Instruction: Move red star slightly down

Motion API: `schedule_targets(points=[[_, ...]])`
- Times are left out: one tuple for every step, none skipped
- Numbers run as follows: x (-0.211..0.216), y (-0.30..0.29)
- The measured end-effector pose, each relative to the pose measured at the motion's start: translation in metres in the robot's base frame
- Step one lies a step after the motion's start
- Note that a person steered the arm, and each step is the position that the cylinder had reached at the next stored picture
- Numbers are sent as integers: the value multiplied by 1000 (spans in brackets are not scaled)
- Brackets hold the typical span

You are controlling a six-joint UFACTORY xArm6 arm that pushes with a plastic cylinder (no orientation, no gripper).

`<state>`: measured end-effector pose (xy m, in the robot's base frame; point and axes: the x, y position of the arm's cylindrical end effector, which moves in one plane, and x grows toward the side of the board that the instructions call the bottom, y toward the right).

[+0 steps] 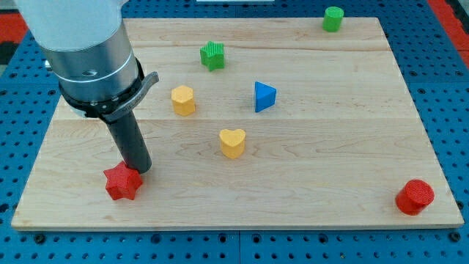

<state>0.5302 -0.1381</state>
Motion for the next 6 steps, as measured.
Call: schedule_targets(points=[[0,8],[0,16],[4,12],[16,-2],[27,-17],[31,-27]])
